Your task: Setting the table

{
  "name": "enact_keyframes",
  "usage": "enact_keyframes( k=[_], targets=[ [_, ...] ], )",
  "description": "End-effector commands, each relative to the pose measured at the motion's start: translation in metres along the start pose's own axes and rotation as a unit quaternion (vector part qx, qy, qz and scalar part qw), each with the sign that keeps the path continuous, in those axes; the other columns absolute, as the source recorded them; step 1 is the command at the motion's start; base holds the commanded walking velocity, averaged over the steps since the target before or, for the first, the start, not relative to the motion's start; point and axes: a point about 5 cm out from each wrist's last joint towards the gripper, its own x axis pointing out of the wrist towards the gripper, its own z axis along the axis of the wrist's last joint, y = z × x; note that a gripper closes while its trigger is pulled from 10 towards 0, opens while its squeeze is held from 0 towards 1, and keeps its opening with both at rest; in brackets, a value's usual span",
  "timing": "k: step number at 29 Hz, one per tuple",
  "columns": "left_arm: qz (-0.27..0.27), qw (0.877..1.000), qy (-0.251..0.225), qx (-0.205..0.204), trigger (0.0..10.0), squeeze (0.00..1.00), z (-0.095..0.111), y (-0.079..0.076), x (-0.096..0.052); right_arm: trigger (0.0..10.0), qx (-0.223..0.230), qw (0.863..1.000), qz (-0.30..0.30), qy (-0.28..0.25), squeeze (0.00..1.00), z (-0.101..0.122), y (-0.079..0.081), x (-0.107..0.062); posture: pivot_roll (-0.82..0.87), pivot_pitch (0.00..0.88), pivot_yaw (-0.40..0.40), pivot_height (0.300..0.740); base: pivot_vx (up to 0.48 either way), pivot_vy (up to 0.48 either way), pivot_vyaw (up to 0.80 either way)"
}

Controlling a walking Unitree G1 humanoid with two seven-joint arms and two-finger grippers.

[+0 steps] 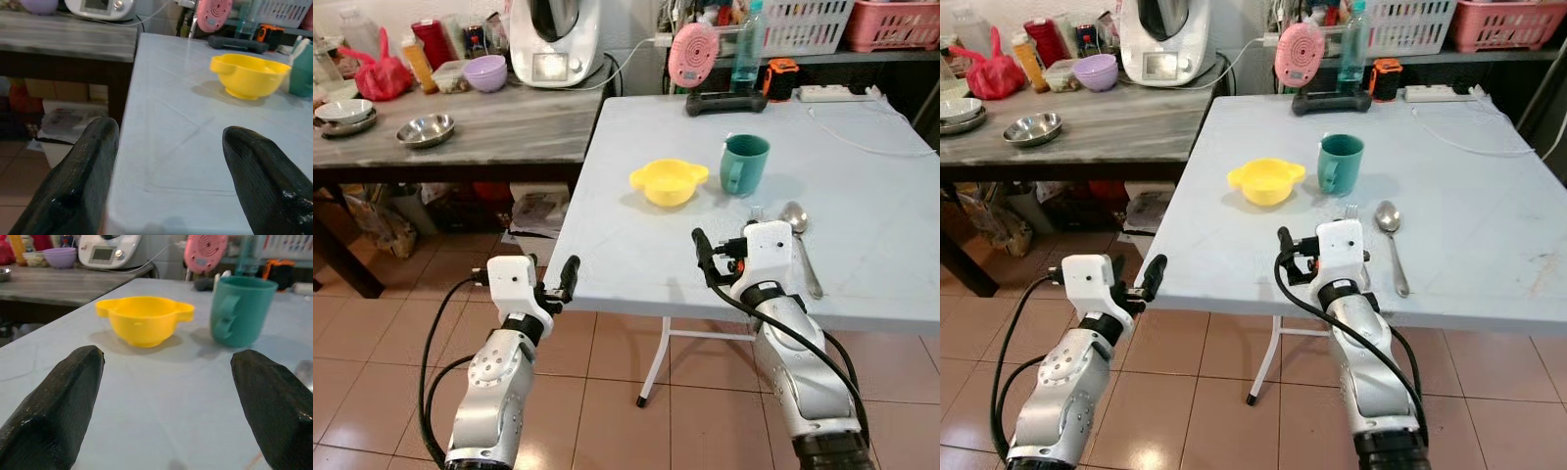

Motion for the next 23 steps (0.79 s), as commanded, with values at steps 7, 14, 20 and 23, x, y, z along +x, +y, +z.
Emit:
enact_keyframes(
  k=[7,14,20,23],
  targets=[
    [0.01,1.0,0.002,0.019,10.0,0.0,-0.003,0.009,-0.015,10.0,0.0,1.0,0.0,0.001,0.0,0.0,-0.01,-0.022,-0.14,0.037,0.109,0.74,0.0,0.0,0.0],
    [-0.009,1.0,0.001,0.017,10.0,0.0,-0.002,0.005,-0.016,10.0,-0.003,1.0,-0.003,0.008,0.0,-0.003,-0.011,-0.029,-0.15,0.038,0.116,0.74,0.0,0.0,0.0],
    [-0.031,0.999,-0.01,0.017,10.0,0.0,0.004,-0.001,-0.013,10.0,-0.004,1.0,0.0,0.007,0.0,-0.001,-0.008,-0.029,-0.15,0.037,0.12,0.74,0.041,0.0,0.0],
    [-0.033,0.999,-0.009,0.016,10.0,0.0,0.004,-0.002,-0.013,10.0,-0.003,1.0,0.0,0.007,0.0,0.0,-0.008,-0.028,-0.15,0.037,0.118,0.74,0.26,0.0,0.0]
  ],
)
